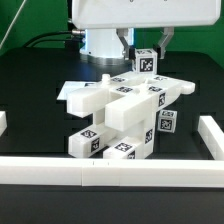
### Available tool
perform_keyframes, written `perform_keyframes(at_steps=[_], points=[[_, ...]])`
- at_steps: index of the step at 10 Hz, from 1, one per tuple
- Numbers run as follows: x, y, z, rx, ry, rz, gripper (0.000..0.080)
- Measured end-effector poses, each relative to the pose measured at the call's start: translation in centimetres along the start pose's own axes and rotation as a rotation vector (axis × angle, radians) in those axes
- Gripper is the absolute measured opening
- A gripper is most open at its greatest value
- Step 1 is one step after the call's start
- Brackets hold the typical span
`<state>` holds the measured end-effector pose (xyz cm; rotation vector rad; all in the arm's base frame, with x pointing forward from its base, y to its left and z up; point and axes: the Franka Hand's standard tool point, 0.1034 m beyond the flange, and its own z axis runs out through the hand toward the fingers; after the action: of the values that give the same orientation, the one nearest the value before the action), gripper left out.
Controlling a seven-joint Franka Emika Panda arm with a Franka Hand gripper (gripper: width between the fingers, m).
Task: Assemble chair
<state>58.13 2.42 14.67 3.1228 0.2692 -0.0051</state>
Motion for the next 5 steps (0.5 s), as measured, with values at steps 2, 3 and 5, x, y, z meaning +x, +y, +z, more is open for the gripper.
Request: perform_keyframes(at_steps=[2, 3, 5], points=[[0.04, 0.12, 0.44, -0.004, -0.018, -0.018, 0.0284], [0.06, 0.11, 0.42, -0.005, -0.018, -0.018, 0.0284], [0.11, 0.14, 0.64, -0.007, -0.014, -0.019, 0.0284]])
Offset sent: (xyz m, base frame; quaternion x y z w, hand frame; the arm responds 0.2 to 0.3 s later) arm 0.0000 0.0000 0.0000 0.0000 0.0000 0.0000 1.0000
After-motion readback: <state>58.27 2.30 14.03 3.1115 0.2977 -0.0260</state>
